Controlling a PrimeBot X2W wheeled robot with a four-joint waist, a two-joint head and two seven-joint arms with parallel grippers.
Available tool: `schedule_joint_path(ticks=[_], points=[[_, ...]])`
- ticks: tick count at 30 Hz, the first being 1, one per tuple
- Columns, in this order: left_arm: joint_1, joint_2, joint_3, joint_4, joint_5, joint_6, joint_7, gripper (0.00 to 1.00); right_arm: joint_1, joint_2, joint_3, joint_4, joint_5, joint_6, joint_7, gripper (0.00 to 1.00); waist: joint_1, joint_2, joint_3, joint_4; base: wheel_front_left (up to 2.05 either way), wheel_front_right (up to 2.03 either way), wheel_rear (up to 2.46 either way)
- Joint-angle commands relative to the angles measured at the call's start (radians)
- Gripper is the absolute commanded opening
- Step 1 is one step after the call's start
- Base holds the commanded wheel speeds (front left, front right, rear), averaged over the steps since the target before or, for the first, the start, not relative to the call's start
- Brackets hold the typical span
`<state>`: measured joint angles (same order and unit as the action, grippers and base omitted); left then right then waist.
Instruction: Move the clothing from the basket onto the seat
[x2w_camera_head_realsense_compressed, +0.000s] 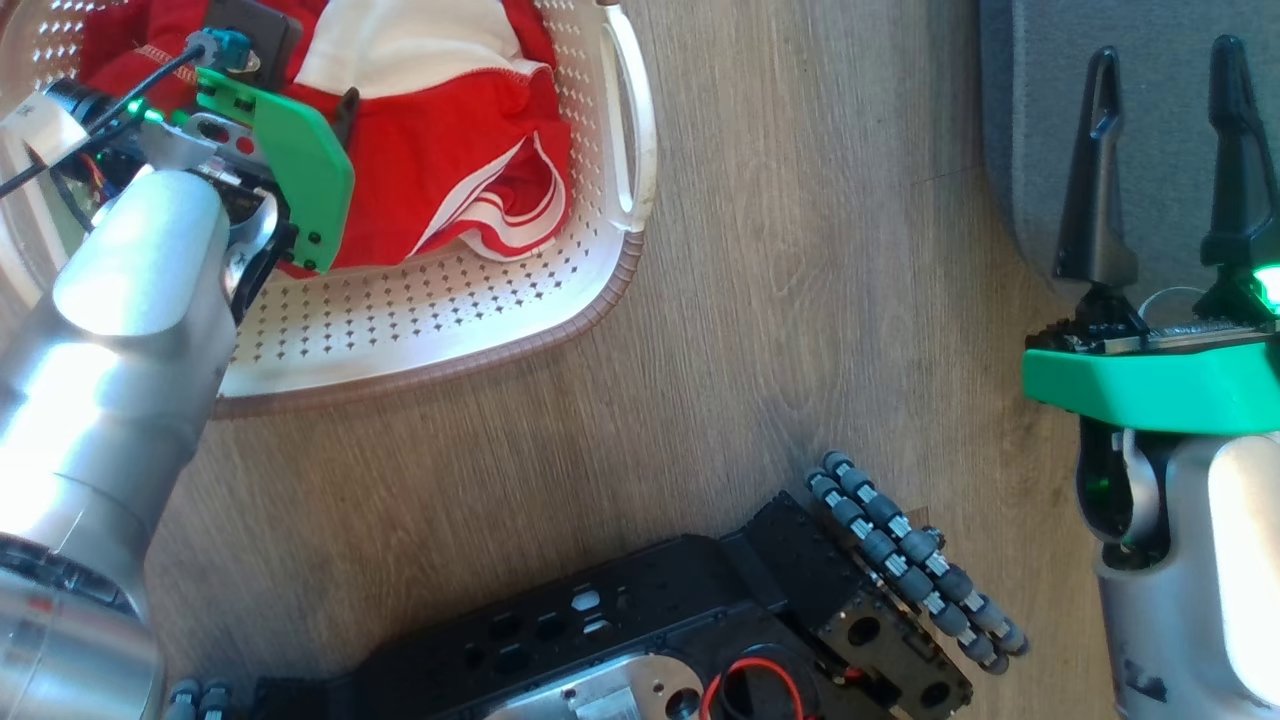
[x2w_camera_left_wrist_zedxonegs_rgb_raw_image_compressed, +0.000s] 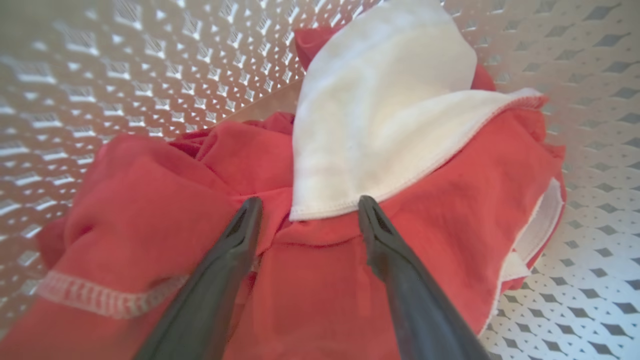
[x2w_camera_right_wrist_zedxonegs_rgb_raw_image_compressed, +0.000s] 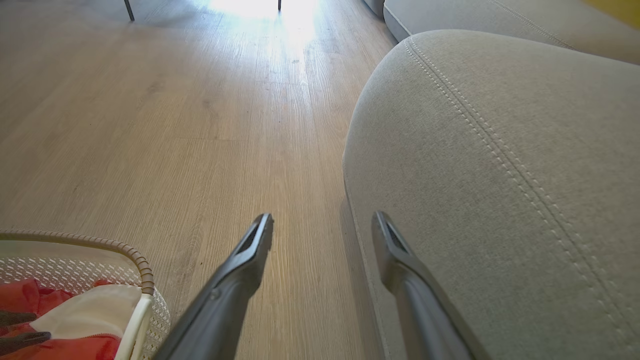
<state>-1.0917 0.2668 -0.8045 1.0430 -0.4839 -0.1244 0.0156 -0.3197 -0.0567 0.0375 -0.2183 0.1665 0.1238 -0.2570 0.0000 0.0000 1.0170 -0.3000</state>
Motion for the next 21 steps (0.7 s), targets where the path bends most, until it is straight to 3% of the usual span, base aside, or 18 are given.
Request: schedule_joint_path(ticks=[1, 8, 10, 21], points=[[-0.005, 0.028, 0.003, -0.013, -0.011, -0.006, -0.009, 0.96, 0.059, 0.005, 0.011, -0.033, -0.007, 0.007, -0.005, 1.00, 0.0000, 0.0000, 0.001, 0.002, 0.00, 0.00, 0.00], [-0.027, 0.037, -0.049, 0.000, -0.042, -0.006, -0.042, 0.70, 0.066, 0.006, 0.009, -0.043, -0.011, 0.007, -0.005, 1.00, 0.0000, 0.0000, 0.008, 0.013, 0.00, 0.00, 0.00], [-0.032, 0.036, -0.059, 0.007, -0.053, -0.006, -0.052, 0.73, 0.069, 0.006, 0.008, -0.049, -0.014, 0.007, -0.005, 1.00, 0.0000, 0.0000, 0.010, 0.020, 0.00, 0.00, 0.00], [-0.054, 0.015, -0.117, 0.033, -0.120, -0.006, -0.088, 0.62, 0.086, 0.006, -0.003, -0.066, -0.029, 0.007, -0.005, 1.00, 0.0000, 0.0000, 0.022, 0.047, 0.00, 0.00, 0.00]])
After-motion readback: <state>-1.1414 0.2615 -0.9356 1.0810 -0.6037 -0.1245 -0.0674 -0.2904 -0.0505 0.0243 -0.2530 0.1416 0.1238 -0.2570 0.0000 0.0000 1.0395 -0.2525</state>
